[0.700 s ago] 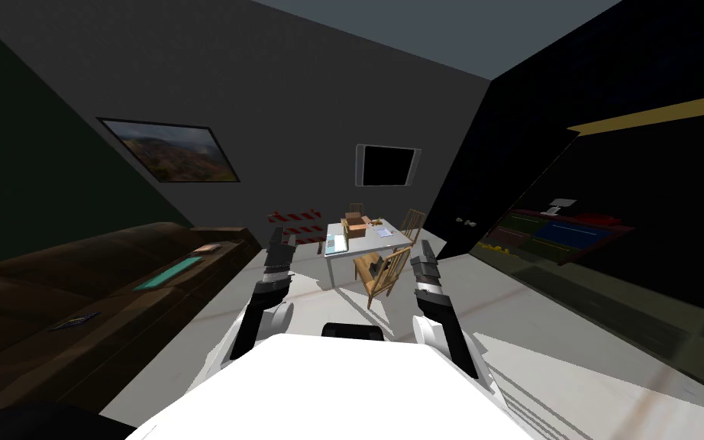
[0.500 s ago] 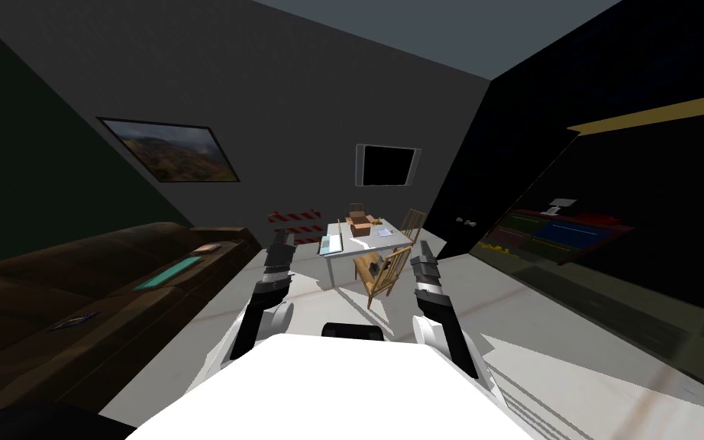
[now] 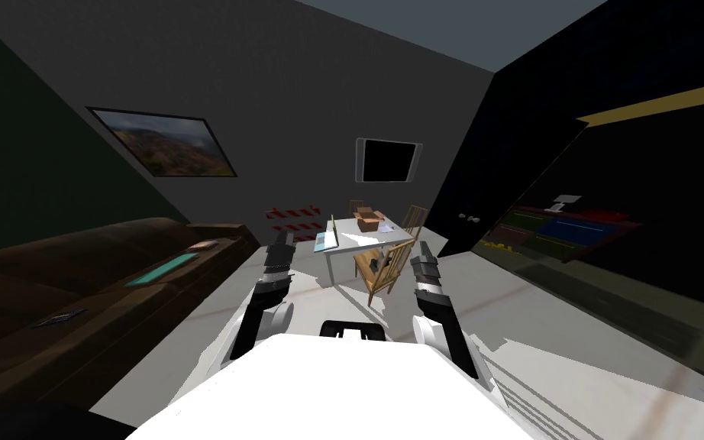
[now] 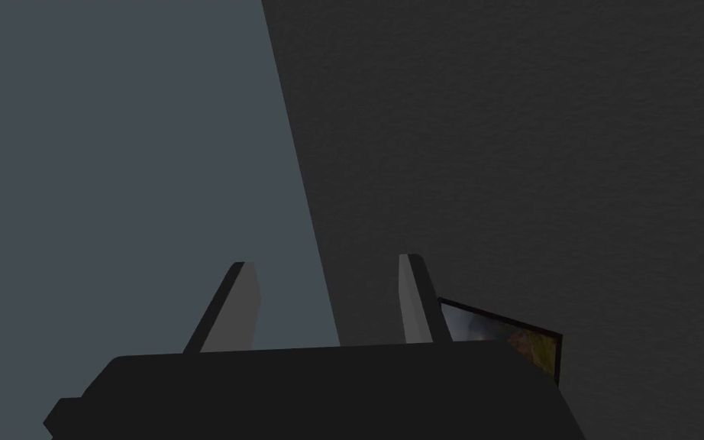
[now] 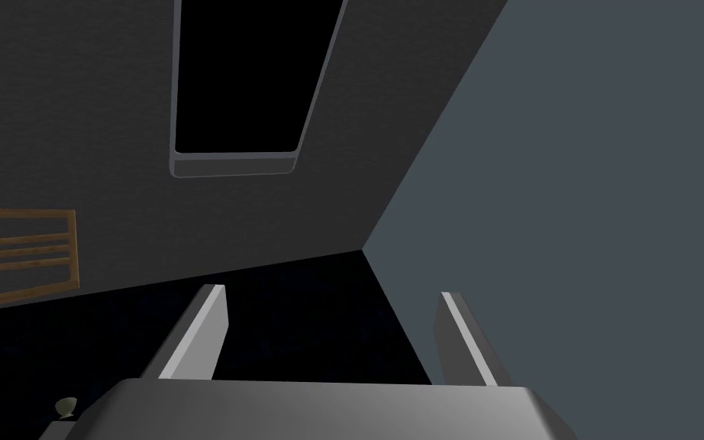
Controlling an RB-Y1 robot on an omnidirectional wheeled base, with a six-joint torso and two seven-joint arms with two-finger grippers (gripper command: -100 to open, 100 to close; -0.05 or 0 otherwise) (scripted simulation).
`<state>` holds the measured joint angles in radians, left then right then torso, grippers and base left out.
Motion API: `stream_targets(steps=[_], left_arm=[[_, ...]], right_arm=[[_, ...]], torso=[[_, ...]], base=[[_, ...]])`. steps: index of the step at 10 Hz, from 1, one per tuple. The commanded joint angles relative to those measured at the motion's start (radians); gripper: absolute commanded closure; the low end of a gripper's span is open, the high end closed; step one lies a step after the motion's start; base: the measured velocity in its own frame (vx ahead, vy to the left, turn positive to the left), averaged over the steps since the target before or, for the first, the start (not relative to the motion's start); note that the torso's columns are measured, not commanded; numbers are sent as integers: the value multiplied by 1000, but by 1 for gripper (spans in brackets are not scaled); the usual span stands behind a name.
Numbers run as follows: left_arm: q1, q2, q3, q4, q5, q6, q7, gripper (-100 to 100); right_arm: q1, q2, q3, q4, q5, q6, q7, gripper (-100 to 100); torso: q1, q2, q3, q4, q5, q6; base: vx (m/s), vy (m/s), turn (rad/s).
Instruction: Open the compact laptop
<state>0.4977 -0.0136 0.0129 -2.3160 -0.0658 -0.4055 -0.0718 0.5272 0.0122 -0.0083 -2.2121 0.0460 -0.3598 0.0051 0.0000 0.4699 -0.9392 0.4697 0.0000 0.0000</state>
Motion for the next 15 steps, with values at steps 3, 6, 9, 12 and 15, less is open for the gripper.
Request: stream_targets(steps=[3, 6, 9, 12, 15], left_arm=[[-5, 35, 4, 4, -3, 9, -1, -100], [-23, 102, 18, 19, -14, 45, -4, -100], [-51, 147, 41, 42, -30, 101, -8, -100], [-85, 171, 68, 68, -50, 166, -13, -100], [-119, 181, 95, 94, -70, 233, -19, -100]], right_arm=[[0, 0, 0, 0, 0, 0, 0, 0], [0, 0, 0, 1, 0, 0, 0, 0], [0, 0, 0, 1, 0, 0, 0, 0], [0, 0, 0, 1, 0, 0, 0, 0], [0, 0, 0, 1, 0, 0, 0, 0]], torso=[[0, 221, -443, 221, 0, 0], [0, 266, -536, 267, 0, 0], [0, 268, -537, 268, 0, 0], [0, 268, -537, 268, 0, 0], [0, 268, -537, 268, 0, 0]], base=[[4, 0, -13], [18, 6, -65], [35, 9, -108], [45, 15, -131], [42, 16, -122]])
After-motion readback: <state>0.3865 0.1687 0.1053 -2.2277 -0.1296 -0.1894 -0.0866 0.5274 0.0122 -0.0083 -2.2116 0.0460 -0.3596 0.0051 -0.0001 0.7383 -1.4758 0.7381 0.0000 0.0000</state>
